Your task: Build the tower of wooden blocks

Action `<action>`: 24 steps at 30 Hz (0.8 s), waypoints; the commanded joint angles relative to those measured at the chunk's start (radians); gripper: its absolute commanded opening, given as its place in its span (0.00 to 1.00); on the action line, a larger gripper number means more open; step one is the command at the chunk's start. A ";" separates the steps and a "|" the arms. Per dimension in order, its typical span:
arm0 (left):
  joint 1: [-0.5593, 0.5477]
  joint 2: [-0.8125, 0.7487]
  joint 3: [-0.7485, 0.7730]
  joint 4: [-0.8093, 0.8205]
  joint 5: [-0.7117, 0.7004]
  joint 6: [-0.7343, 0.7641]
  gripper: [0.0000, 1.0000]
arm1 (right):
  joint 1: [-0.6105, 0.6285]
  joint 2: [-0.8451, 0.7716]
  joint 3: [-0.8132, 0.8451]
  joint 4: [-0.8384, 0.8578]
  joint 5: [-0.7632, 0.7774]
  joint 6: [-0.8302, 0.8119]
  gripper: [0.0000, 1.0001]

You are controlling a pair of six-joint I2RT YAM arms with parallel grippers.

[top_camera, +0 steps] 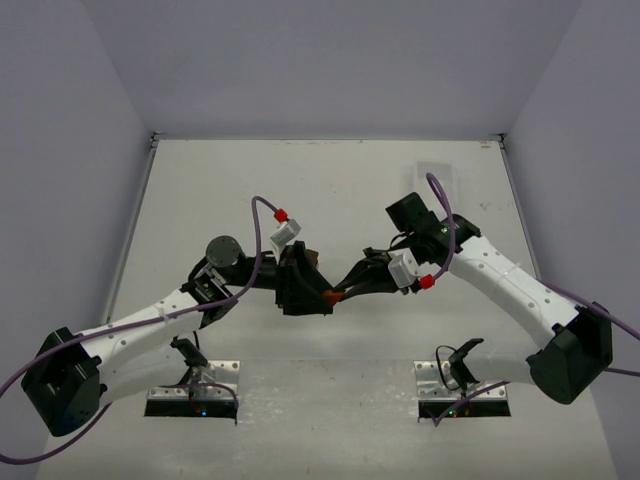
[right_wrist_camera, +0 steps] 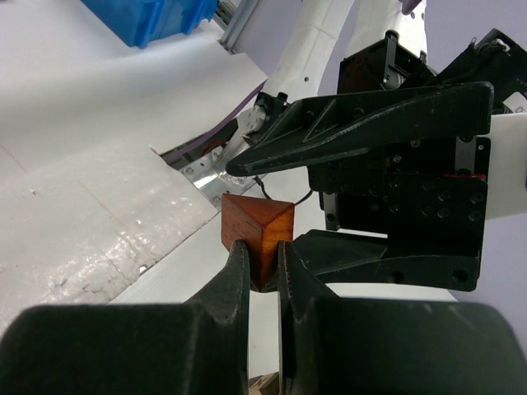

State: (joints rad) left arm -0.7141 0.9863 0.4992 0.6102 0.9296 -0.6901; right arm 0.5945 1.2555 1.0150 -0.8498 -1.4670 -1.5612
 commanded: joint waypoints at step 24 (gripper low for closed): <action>-0.010 -0.074 0.032 -0.078 -0.138 0.048 0.00 | 0.005 -0.015 0.036 -0.090 -0.097 -0.018 0.97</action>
State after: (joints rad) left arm -0.7155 0.9664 0.4988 0.5809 0.8863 -0.6863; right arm 0.5980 1.2575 1.0237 -0.9151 -1.4754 -1.6198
